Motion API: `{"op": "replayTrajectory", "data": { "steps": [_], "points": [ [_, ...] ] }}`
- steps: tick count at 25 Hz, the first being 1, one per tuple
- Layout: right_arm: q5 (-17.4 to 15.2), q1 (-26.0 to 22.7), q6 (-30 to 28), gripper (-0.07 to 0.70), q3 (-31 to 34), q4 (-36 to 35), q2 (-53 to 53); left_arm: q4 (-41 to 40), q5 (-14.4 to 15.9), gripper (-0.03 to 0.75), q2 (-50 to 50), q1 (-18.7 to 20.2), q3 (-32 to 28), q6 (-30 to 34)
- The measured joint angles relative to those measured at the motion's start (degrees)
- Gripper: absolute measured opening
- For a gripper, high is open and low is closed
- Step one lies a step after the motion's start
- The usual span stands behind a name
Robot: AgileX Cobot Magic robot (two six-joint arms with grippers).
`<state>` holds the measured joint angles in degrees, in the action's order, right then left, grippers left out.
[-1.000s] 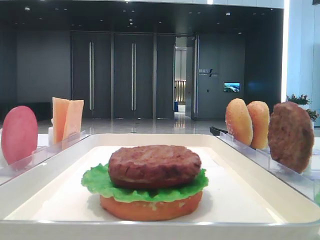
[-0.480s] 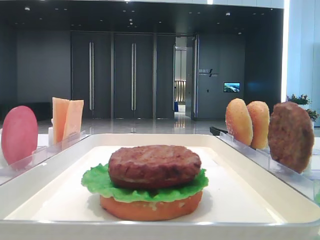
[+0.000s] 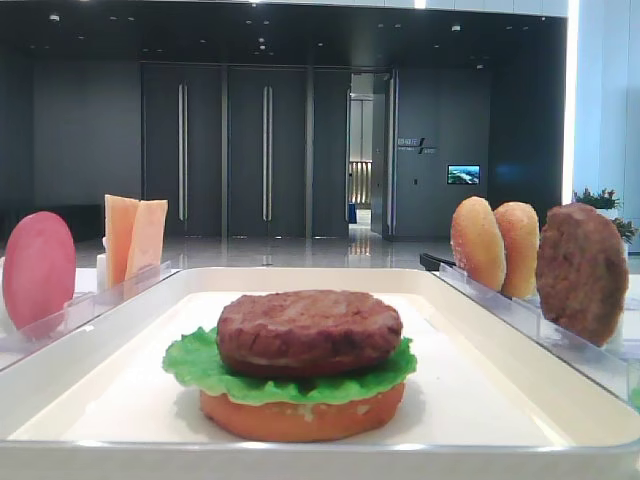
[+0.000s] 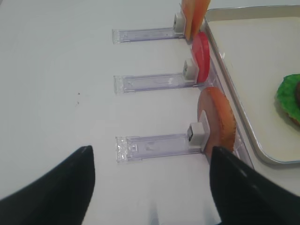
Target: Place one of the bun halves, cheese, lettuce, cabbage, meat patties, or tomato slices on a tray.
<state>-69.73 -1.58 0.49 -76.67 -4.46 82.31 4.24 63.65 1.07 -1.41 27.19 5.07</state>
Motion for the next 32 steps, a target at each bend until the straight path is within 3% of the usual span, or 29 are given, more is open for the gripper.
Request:
{"op": "replayTrajectory", "data": {
  "steps": [10, 32],
  "points": [
    [-0.1, 0.0, 0.0, 0.557, 1.2, -0.6, -10.8, 0.0, 0.0, 0.578, 0.0, 0.0, 0.0, 0.0],
    [-0.4, 0.0, -0.5, 0.557, 23.6, -1.4, -39.7, 0.0, 0.0, 0.578, 0.0, 0.0, 0.0, -0.2]
  ]
}}
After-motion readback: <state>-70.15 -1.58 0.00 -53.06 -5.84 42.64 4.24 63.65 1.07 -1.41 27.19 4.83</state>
